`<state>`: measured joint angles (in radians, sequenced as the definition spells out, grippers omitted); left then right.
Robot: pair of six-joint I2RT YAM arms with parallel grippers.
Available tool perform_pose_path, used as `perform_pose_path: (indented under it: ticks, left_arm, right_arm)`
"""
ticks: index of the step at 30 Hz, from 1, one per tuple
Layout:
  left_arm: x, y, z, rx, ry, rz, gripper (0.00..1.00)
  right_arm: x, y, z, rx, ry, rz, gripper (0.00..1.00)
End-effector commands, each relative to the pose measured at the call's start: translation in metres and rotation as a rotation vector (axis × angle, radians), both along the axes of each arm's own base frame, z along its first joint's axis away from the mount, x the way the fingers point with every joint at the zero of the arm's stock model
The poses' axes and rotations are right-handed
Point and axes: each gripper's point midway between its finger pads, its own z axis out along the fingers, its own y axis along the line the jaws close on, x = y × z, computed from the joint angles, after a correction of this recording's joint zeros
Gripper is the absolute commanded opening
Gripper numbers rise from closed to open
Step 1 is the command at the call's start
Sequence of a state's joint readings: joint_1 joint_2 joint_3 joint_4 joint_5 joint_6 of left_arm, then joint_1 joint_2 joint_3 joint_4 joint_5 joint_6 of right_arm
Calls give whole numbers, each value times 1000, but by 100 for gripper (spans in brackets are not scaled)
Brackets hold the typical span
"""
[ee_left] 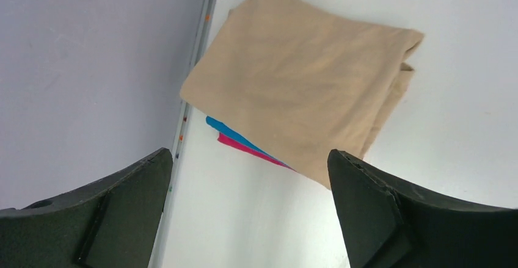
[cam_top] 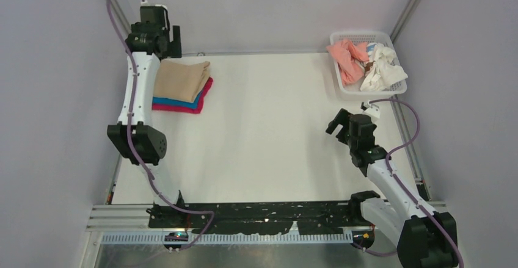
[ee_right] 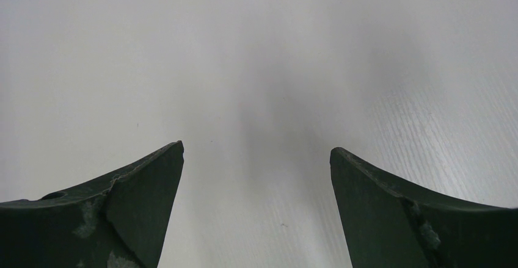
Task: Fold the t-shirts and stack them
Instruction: Put the neatly folded tshirt into the corner of the board with the left arm, then reset both arms
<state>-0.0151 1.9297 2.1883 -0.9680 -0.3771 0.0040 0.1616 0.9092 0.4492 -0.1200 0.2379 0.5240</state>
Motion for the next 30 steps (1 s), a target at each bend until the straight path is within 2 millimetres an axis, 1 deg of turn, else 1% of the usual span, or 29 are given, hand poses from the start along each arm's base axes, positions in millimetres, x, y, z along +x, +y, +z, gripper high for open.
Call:
perform_pose_path:
  ticks: [1,4,6,8,9,10,11,12,14,15,18,20,22,23,24,26,30]
  left_arm:
    - [-15,-27,41,-134,-142,-24,100]
    - [-29,-41,48,-185,-167,-29,99]
    - [-45,-50,45,-226,-169,-15,100]
    - [-65,-63,40,-277,-190,-16,100]
    - [-75,-73,31,-307,-200,-31,100]
    - [-88,-84,27,-349,-230,-47,100]
    - [-98,-97,15,-397,-256,-84,100]
    - [-115,-111,16,-451,-336,-141,100]
    - [-137,-136,-6,-536,-432,-227,100]
    - [-148,-144,-15,-569,-468,-257,100]
    - [-178,-165,-57,-662,-481,-324,100]
    - [-191,-172,-90,-695,-465,-354,100]
    - [-199,-167,-124,-694,-434,-325,100]
    - [-202,-163,-136,-694,-418,-298,100]
    - [-205,-161,-143,-689,-404,-287,100]
    - [-207,-160,-145,-691,-405,-280,100]
    - [-205,-160,-135,-683,-432,-293,100]
  right_arm:
    - [8,2,23,7,-91,13,95]
    - [6,3,27,13,-113,18,95]
    - [5,4,30,19,-123,22,95]
    - [4,5,30,25,-125,27,95]
    - [4,5,30,27,-125,28,95]
    - [2,5,30,29,-118,27,95]
    - [2,6,29,32,-114,31,95]
    - [0,8,29,36,-109,42,95]
    - [-3,8,29,36,-106,46,95]
    - [-4,7,28,35,-105,42,95]
    - [-7,4,33,35,-119,27,95]
    - [-9,4,37,34,-137,27,95]
    - [-9,3,41,32,-161,25,95]
    - [-10,1,44,29,-177,18,95]
    - [-10,0,43,26,-184,13,95]
    - [-11,-2,45,7,-207,17,95]
    - [-11,-5,48,-2,-216,9,95]
